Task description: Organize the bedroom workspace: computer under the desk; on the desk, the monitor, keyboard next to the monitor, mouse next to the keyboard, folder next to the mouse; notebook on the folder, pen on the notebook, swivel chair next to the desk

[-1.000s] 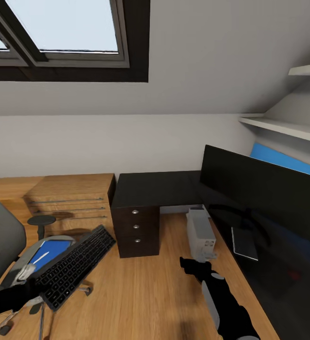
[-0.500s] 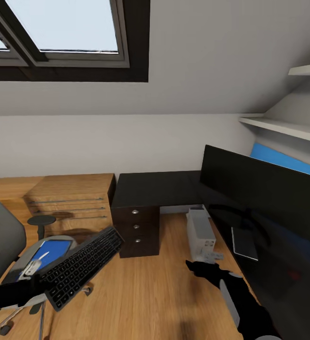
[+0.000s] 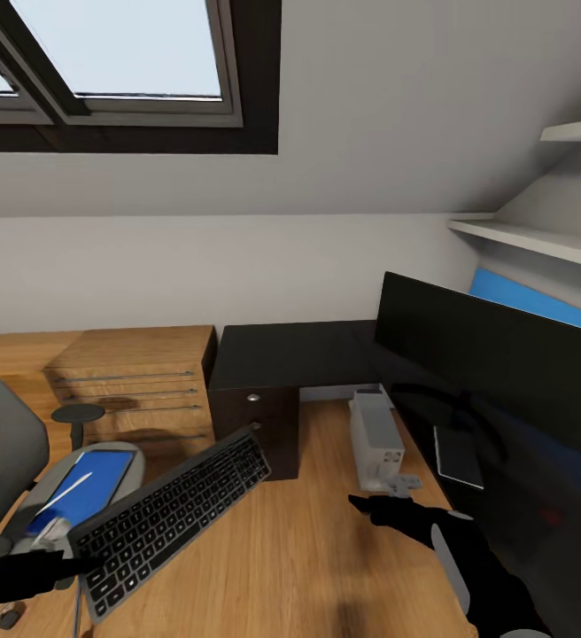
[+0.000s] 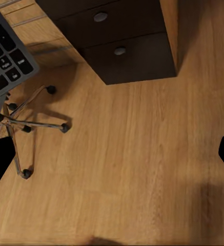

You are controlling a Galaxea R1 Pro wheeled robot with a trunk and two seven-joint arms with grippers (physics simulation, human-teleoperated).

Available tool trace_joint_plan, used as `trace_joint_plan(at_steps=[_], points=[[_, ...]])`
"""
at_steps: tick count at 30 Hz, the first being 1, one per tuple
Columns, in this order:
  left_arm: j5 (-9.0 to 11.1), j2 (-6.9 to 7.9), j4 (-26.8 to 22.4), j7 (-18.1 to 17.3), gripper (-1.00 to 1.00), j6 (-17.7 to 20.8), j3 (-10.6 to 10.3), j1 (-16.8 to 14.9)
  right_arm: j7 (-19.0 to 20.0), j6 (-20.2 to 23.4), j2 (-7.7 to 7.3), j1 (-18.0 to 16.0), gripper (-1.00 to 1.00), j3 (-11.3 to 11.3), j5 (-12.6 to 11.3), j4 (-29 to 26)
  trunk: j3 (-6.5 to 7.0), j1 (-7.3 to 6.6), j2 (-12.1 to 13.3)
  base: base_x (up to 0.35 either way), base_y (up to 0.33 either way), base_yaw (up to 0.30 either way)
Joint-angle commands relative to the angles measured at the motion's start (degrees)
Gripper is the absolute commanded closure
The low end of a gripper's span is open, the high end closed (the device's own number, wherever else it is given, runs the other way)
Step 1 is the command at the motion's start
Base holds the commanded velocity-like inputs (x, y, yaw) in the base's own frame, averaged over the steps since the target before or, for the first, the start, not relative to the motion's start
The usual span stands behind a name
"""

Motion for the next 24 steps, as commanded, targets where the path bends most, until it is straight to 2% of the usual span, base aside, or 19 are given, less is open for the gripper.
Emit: trace_joint_plan(at_steps=[1, 5, 9, 12, 14, 18, 24], points=[[0.20, 0.08, 0.32, -0.43, 1.00, -0.46, -0.31, -0.09, 1.14, 0.81, -0.25, -0.04, -1.00, -0.13, -0.44, -0.06, -0.13, 0.04, -0.13, 0.000, 0.000, 0.000], [-0.04, 0.09, 0.68, -1.52, 1.00, -1.50, -0.34, -0.08, 3.79, 1.52, -0.96, -0.04, -1.00, -0.16, -0.47, -0.06, -0.13, 0.04, -0.13, 0.000, 0.000, 0.000], [-0.17, 0.07, 0.83, -4.22, 1.00, -2.30, -0.38, -0.08, 10.08, 2.37, -2.24, -0.04, -1.00, -0.18, -0.51, -0.06, -0.13, 0.04, -0.13, 0.000, 0.000, 0.000], [-0.22, 0.02, 0.85, -5.02, 1.00, -3.21, -0.69, -0.08, 18.05, 2.45, -3.53, -0.04, -1.00, -0.18, -0.46, -0.06, -0.13, 0.04, -0.13, 0.000, 0.000, 0.000], [-0.23, 0.01, 0.86, -5.16, 1.00, -3.51, -1.28, -0.08, 21.05, 2.46, -3.86, -0.04, -1.00, -0.18, -0.40, -0.06, -0.13, 0.04, -0.13, 0.000, 0.000, 0.000], [-0.17, 0.01, 0.86, -5.79, 1.00, -3.84, -2.95, -0.09, 23.98, 2.47, -4.56, -0.04, -1.00, -0.18, -0.41, -0.06, -0.13, 0.04, -0.13, 0.000, 0.000, 0.000], [-0.23, 0.00, 0.86, -6.77, 1.00, -4.17, -3.94, -0.09, 25.02, 2.09, -4.85, -0.04, -1.00, -0.28, -0.39, -0.09, -0.13, 0.04, -0.13, 0.000, 0.000, 0.000]])
